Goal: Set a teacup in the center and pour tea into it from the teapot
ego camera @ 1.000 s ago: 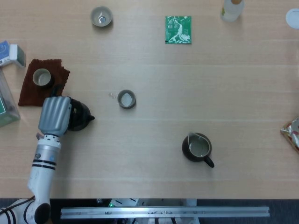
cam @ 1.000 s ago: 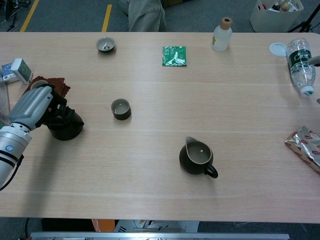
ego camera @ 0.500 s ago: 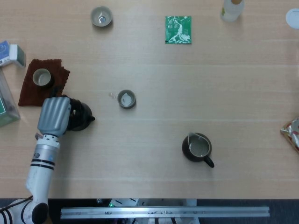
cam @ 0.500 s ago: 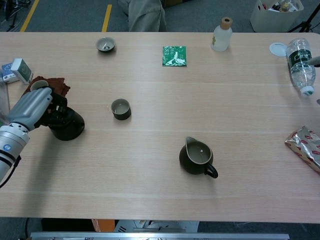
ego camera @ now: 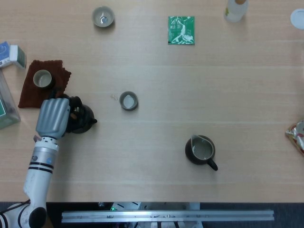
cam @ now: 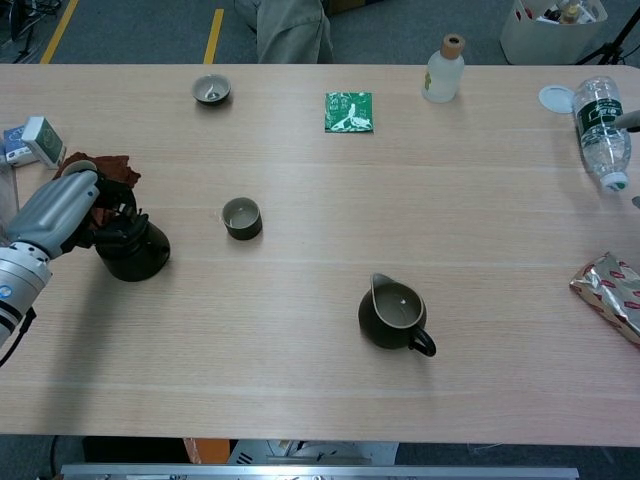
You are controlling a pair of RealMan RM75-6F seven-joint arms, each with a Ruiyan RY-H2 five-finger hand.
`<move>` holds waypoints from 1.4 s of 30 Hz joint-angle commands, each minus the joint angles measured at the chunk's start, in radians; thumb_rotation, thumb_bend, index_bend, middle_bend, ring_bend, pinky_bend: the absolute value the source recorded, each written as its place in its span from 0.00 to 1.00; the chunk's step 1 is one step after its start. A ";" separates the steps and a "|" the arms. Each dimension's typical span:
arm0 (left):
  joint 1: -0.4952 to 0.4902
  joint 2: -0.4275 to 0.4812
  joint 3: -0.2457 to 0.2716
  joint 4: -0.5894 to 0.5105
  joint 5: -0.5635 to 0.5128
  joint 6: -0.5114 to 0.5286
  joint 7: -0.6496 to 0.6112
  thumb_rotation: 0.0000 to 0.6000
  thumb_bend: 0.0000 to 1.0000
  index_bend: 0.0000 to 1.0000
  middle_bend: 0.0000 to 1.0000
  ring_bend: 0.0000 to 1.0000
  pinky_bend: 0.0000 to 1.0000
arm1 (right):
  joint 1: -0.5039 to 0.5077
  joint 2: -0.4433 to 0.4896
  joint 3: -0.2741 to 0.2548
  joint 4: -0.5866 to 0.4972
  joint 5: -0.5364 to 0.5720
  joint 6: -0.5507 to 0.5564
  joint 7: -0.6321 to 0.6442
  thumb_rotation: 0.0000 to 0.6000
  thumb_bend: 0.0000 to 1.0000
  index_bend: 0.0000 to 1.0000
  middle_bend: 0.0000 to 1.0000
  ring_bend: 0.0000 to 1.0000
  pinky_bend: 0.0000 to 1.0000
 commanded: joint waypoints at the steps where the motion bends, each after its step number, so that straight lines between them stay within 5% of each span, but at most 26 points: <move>1: -0.002 0.012 0.001 -0.018 -0.009 -0.012 0.008 0.59 0.38 0.48 0.51 0.33 0.14 | 0.000 0.000 0.000 0.001 0.000 0.001 0.001 1.00 0.25 0.17 0.21 0.04 0.06; 13: -0.005 0.042 -0.003 -0.069 0.009 -0.002 -0.004 0.52 0.38 0.32 0.29 0.17 0.11 | -0.002 0.002 0.003 0.003 0.000 0.006 0.011 1.00 0.25 0.17 0.21 0.04 0.06; 19: -0.005 0.050 -0.004 -0.076 0.052 0.027 -0.041 0.64 0.38 0.31 0.28 0.17 0.11 | -0.004 0.004 0.006 0.003 0.005 0.008 0.016 1.00 0.25 0.17 0.21 0.04 0.06; 24: -0.002 0.061 0.001 -0.069 0.097 0.060 -0.066 0.99 0.38 0.32 0.28 0.17 0.11 | -0.009 0.016 0.009 -0.003 0.008 0.015 0.024 1.00 0.25 0.17 0.21 0.04 0.06; 42: 0.113 0.167 0.029 -0.115 0.172 0.285 0.049 1.00 0.38 0.33 0.28 0.17 0.11 | -0.097 0.016 -0.010 0.063 -0.037 0.145 0.125 1.00 0.25 0.18 0.22 0.04 0.06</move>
